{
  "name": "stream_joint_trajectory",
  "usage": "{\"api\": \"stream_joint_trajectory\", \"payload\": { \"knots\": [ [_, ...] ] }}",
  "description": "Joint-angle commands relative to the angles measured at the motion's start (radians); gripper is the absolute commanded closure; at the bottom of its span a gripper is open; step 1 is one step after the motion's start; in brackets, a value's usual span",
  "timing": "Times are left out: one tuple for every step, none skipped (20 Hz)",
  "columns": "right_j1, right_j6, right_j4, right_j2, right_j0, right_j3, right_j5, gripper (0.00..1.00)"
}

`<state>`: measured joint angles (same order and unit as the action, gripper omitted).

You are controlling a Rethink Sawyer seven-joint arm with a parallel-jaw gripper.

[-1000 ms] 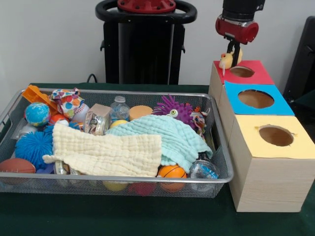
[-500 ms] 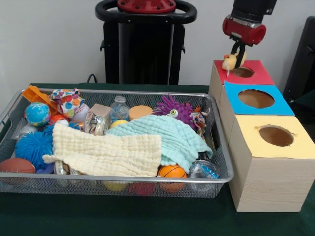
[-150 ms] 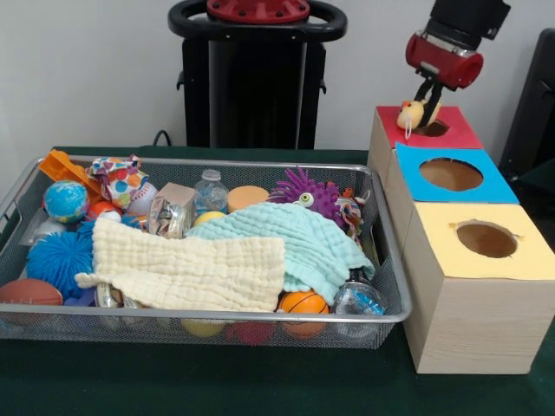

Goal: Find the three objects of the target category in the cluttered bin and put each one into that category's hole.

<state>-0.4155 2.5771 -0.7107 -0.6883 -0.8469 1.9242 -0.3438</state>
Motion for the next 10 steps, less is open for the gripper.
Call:
{"api": "stream_joint_trajectory", "payload": {
  "knots": [
    [0.306,0.548,-0.089,-0.229,-0.064,-0.309,-0.253,1.0],
    [0.335,0.59,-0.089,-0.255,-0.075,-0.335,-0.289,1.0],
    [0.352,0.625,-0.089,-0.269,-0.081,-0.352,-0.316,1.0],
    [0.369,0.66,-0.089,-0.284,-0.087,-0.37,-0.343,1.0],
    [0.384,0.689,-0.09,-0.294,-0.092,-0.38,-0.354,1.0],
    [0.4,0.733,-0.098,-0.302,-0.098,-0.393,-0.371,1.0],
    [0.41,0.758,-0.097,-0.311,-0.102,-0.402,-0.386,1.0],
    [0.42,0.808,-0.101,-0.32,-0.108,-0.415,-0.42,1.0],
    [0.426,0.836,-0.099,-0.326,-0.111,-0.424,-0.444,1.0],
    [0.432,0.864,-0.097,-0.332,-0.114,-0.434,-0.467,1.0]
  ]
}}
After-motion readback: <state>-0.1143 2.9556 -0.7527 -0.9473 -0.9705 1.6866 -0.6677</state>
